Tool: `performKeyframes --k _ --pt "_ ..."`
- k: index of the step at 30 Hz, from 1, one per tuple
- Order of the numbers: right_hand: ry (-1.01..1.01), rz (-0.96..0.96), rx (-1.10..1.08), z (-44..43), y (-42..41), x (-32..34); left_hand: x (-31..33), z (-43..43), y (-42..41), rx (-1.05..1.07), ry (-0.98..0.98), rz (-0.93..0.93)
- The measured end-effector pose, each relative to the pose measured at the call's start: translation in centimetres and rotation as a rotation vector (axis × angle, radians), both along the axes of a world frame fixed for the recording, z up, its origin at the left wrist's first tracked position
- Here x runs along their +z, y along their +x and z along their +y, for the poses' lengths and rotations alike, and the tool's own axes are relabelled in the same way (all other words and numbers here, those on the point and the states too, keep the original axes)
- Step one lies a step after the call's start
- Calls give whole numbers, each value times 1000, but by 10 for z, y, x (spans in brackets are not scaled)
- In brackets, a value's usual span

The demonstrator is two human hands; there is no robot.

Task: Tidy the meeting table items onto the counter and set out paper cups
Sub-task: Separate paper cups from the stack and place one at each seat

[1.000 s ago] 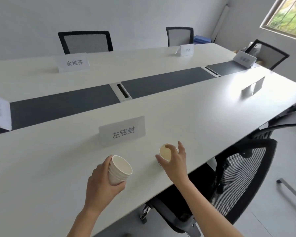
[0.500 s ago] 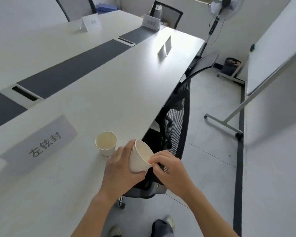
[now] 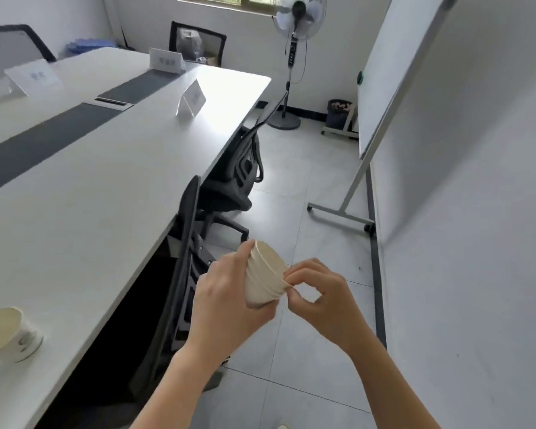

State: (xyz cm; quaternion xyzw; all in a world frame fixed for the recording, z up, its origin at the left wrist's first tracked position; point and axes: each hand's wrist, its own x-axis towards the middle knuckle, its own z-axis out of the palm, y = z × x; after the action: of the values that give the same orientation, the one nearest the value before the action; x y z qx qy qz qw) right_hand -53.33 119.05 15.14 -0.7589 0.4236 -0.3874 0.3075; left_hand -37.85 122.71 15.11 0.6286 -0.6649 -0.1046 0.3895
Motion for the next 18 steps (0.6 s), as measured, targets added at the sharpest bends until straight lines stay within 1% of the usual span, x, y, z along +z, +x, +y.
performKeyframes --k 4,8,10,15,18 --pt "122 3 -61 -10 -48 -21 -24 -23 -45 -83 101 4" --pt "164 34 -106 -19 -76 -38 -40 -44 -72 -132 187 17" --pt "186 2 -163 -27 -87 -44 -44 -58 -85 -164 202 32" --pt "345 -64 -292 -59 -107 -53 -55 -99 -108 -229 209 30" --pt "431 -173 -308 -93 -115 -53 -60 -133 -118 -257 208 30"
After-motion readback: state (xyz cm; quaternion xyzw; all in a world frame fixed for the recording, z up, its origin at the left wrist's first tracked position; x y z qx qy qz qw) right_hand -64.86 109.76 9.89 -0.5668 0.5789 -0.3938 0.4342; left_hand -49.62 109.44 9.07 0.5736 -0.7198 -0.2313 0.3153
